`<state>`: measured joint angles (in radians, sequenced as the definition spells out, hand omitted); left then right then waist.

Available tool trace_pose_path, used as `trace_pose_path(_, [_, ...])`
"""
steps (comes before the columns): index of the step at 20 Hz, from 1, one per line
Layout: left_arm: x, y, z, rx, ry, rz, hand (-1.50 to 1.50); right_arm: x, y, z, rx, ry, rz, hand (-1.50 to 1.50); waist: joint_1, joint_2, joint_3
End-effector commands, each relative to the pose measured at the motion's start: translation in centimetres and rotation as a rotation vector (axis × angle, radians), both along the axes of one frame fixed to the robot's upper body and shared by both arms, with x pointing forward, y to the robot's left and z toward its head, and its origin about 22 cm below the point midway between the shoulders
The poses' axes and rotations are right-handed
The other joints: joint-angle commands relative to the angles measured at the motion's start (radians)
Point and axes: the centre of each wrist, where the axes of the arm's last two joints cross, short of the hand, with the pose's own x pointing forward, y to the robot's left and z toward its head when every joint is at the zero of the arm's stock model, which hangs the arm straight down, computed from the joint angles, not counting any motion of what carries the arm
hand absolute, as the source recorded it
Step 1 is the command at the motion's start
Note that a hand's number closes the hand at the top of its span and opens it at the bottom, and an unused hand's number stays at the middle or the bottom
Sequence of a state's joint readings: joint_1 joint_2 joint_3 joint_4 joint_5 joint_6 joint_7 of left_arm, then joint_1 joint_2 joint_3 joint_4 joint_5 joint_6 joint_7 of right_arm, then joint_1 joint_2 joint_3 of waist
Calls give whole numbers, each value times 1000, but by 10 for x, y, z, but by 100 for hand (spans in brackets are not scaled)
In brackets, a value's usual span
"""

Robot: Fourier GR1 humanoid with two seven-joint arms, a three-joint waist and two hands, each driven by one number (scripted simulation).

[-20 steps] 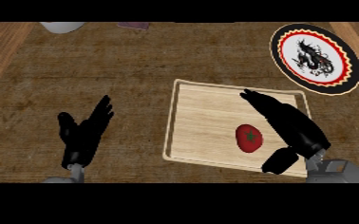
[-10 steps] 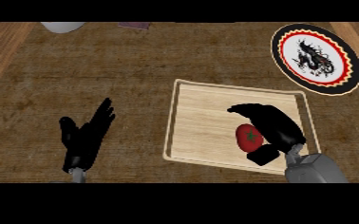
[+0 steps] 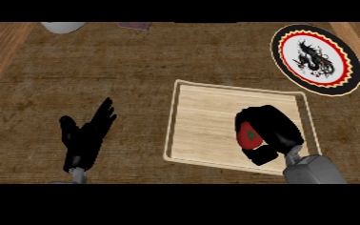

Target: Pick the tomato from the tray and place it in the plate

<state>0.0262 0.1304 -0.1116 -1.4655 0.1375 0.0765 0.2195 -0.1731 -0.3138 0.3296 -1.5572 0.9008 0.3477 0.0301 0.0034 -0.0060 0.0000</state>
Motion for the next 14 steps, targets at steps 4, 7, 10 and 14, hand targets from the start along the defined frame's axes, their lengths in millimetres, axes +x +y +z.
trace_pose_path(4, [0, -2, -3, -3, 5, -32, 0, 33, 32, 9, 74, -112, -370, 150, 29, 15, 0])
trace_pose_path(7, [-1, -6, -4, 2, 1, -29, 0, 51, 18, 18, 88, -157, -728, 150, 45, 30, -2])
trace_pose_path(10, [8, -11, 5, 3, -30, -57, 0, 70, 26, 44, 147, -306, -939, 150, 66, 35, -1])
trace_pose_path(14, [10, -18, 4, 14, -22, -92, 0, 96, 41, 76, 123, -546, -1139, 150, 95, 41, -4])
